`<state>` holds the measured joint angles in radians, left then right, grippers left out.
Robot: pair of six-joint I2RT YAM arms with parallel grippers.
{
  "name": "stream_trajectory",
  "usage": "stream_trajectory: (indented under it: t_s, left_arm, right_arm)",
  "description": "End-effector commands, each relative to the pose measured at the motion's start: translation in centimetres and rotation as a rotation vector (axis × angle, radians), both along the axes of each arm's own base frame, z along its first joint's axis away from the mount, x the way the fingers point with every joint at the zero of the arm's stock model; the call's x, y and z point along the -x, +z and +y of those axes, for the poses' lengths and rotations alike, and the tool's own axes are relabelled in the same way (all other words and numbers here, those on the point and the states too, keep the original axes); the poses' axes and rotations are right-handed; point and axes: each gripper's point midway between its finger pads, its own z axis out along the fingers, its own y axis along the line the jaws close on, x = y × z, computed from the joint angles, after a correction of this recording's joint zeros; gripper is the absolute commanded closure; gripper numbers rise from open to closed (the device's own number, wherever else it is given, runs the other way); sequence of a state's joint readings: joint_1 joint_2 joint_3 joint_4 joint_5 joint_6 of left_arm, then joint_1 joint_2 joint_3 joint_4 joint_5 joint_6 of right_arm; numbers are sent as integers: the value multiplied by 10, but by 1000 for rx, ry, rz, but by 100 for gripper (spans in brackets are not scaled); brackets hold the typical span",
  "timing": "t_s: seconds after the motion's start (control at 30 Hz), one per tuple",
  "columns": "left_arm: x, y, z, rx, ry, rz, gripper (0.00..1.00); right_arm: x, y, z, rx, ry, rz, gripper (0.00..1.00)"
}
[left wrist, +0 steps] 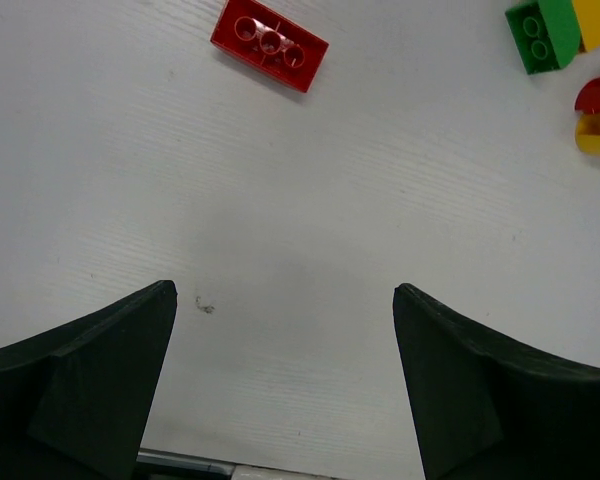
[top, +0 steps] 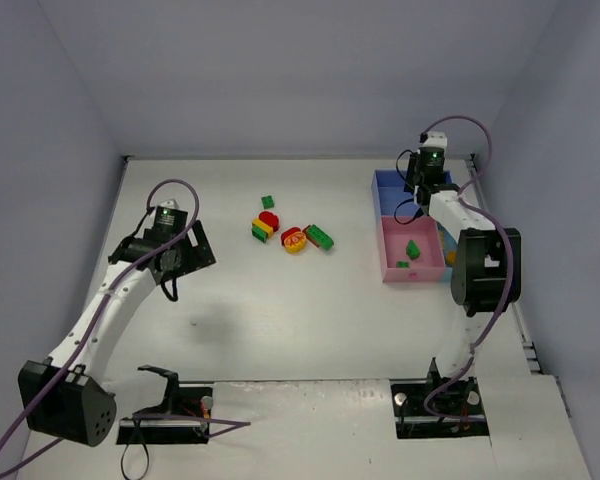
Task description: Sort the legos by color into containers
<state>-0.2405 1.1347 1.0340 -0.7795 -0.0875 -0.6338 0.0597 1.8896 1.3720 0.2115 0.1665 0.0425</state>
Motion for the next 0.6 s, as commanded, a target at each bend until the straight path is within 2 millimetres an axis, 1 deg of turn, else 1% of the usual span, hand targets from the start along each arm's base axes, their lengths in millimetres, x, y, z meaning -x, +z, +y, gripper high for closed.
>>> stream_trajectory:
  t_s: [0.0, 0.03, 0.07, 0.1, 0.17, 0.2, 0.27, 0.3, 0.33, 0.37, 0.4, 0.43, 0.47, 0.5, 0.53, 0.57]
  left_arm:
    - [-27, 6, 7, 17, 94, -60, 17]
    - [-32, 5, 9, 26, 118, -62, 17]
    - [-35, 2, 11, 27, 132, -56, 17]
    - [-39, -5, 13, 25, 146, -33, 17]
    - [-47, -9, 16, 38, 187, -25, 17]
    - [-51, -17, 17, 36, 199, 0, 17]
    - [-59, -21, 20, 52, 242, 4, 17]
    - [-62, -29, 20, 52, 258, 28, 17]
    - [-66, -31, 21, 63, 286, 26, 17]
    - [-69, -34, 23, 70, 305, 29, 17]
    - [-73, -40, 24, 73, 319, 43, 18]
    - [-78, -42, 23, 87, 341, 33, 17]
    - [-83, -46, 23, 94, 353, 41, 17]
    - [-86, -48, 22, 100, 363, 43, 17]
    - [-90, -48, 21, 110, 384, 41, 17]
    - [-92, -54, 24, 97, 404, 49, 17]
  right_arm:
    - [-17, 13, -12, -40, -40, -61, 81]
    - [-19, 3, -15, -45, -46, -40, 76]
    - [-22, 5, -16, -49, -46, -47, 72]
    - [-24, 5, -15, -51, -42, -46, 62]
    - [-26, 4, -13, -55, -36, -43, 56]
    - [-27, 8, -13, -59, -36, -51, 50]
    - [-26, 16, -12, -65, -35, -65, 47]
    - [-24, 18, -11, -65, -33, -66, 46]
    - [-21, 27, -12, -63, -34, -81, 46]
    - [-19, 31, -11, -67, -33, -86, 45]
    - [-14, 30, -11, -69, -35, -82, 45]
    - [-10, 40, -10, -69, -31, -97, 41]
    - [-7, 42, -10, -73, -33, -101, 38]
    - [-3, 43, -10, -78, -36, -96, 38]
    - [3, 49, -6, -85, -31, -105, 38]
    - [7, 52, -4, -91, -27, -107, 38]
